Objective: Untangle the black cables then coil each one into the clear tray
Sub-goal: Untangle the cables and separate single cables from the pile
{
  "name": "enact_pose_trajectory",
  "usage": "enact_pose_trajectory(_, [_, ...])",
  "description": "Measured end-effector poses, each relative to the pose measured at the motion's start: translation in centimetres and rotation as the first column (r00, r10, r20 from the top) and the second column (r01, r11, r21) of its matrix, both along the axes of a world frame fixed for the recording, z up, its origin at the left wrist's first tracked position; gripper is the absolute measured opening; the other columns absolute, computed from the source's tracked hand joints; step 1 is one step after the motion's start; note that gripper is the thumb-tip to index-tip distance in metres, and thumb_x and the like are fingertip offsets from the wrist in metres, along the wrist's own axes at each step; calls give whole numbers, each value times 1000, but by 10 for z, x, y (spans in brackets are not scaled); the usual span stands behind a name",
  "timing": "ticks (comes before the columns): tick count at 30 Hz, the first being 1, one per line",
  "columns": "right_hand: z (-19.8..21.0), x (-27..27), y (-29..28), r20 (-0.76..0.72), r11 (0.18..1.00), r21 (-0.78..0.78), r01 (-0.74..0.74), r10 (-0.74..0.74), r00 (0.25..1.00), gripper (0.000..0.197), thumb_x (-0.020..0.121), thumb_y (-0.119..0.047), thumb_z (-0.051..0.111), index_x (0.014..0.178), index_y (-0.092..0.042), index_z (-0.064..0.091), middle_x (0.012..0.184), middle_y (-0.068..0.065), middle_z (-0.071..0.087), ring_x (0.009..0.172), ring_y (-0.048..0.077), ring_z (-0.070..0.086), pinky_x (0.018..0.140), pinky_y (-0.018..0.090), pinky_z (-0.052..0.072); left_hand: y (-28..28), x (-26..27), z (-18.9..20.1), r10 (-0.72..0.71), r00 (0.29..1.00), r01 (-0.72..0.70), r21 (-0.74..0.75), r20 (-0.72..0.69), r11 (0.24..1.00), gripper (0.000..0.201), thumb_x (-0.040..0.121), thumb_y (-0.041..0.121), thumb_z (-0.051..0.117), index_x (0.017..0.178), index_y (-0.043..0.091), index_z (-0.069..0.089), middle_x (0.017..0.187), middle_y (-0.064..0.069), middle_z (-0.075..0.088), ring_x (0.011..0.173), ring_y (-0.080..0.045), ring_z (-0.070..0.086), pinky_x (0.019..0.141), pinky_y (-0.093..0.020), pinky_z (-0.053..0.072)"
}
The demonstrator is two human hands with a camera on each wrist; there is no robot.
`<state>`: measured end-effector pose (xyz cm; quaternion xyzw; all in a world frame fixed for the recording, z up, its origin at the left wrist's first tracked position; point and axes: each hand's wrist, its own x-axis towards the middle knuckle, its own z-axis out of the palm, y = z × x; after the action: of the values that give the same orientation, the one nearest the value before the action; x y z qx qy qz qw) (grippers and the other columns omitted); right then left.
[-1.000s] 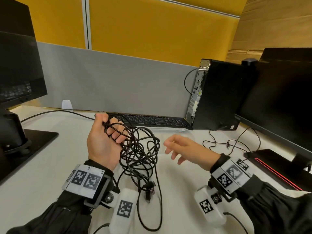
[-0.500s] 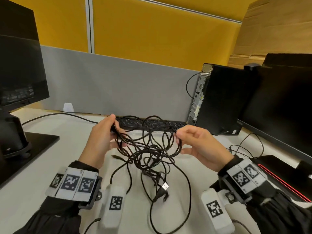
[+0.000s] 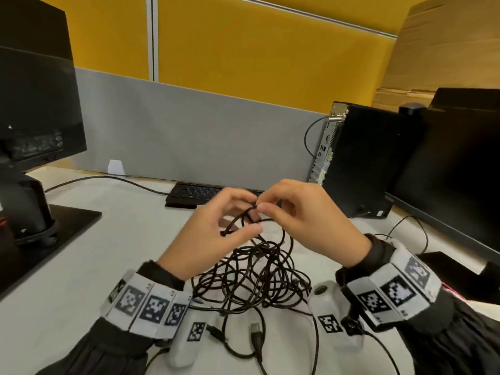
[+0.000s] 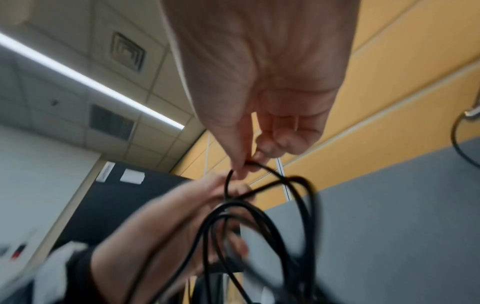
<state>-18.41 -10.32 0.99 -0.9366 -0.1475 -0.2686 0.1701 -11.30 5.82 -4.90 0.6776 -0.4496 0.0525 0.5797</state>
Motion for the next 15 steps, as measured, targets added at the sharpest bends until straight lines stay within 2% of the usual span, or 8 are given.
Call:
enact_pose_trajectory(2, [5, 2, -1, -66, 964, 265, -19, 38, 997, 11, 93, -17, 56, 88, -12, 65, 67, -10, 59, 51, 5, 48, 54, 13, 40, -2, 0, -3, -16, 998, 21, 91, -53, 996, 22, 84, 24, 68, 103, 28, 56, 91, 8, 66, 71, -7, 65, 68, -26, 53])
enact_pose_trajectory(4, [11, -1, -4, -70, 776, 627, -65, 140, 988, 11, 95, -11, 49, 92, -3, 58, 70, 0, 61, 48, 10, 50, 49, 21, 46, 0, 5, -6, -20, 997, 30, 132, -76, 991, 15, 86, 22, 64, 99, 28, 58, 85, 4, 60, 58, -6, 56, 56, -21, 47])
enact_pose_trajectory(5, [12, -2, -7, -16, 653, 751, -94, 161, 987, 11, 96, -9, 46, 92, -3, 55, 72, 3, 59, 49, 12, 52, 48, 23, 48, 2, 8, -6, -2, 999, 8, 148, -46, 989, 10, 87, 23, 63, 96, 28, 61, 84, 4, 60, 61, -4, 56, 58, -19, 46])
enact_pose_trajectory(7, [12, -3, -17, 129, 434, 886, -162, 104, 986, 12, 98, -9, 42, 92, -5, 51, 73, 2, 55, 50, 10, 55, 50, 23, 50, 5, 13, -5, 23, 1000, -25, 168, 12, 985, 6, 90, 25, 58, 90, 28, 64, 86, 4, 64, 74, -8, 59, 69, -22, 44])
enact_pose_trajectory(10, [5, -2, -37, 222, 214, 954, -211, -29, 975, 17, 100, -10, 36, 90, -11, 50, 68, -3, 52, 49, 7, 48, 49, 21, 45, 7, 15, -5, 47, 999, -50, 205, 17, 977, 15, 89, 34, 55, 84, 29, 67, 78, 5, 63, 68, -8, 53, 63, -17, 38])
enact_pose_trajectory(12, [-2, 0, -48, 118, 288, 953, -93, -68, 991, 16, 100, -12, 37, 89, -12, 49, 62, -5, 49, 47, 7, 40, 47, 23, 39, 6, 12, -6, 64, 998, -64, 211, 7, 975, 24, 84, 45, 54, 74, 30, 69, 69, 1, 60, 61, -5, 49, 58, -14, 35])
enact_pose_trajectory(14, [-7, -2, -58, -22, 583, 806, 102, -143, 990, 14, 99, -20, 42, 90, -13, 52, 59, -8, 46, 46, 3, 40, 49, 21, 37, 4, 10, -6, 110, 994, -105, 187, -15, 977, 32, 83, 46, 55, 58, 27, 63, 55, 5, 54, 54, -2, 46, 56, -11, 35])
enact_pose_trajectory(15, [-6, -4, -62, -60, 750, 634, 190, -197, 979, 15, 97, -27, 46, 93, -15, 55, 63, -11, 49, 49, -1, 44, 52, 17, 38, 4, 10, -6, 149, 989, -143, 175, -19, 974, 35, 85, 42, 57, 53, 26, 59, 49, 10, 50, 50, -2, 45, 54, -9, 35])
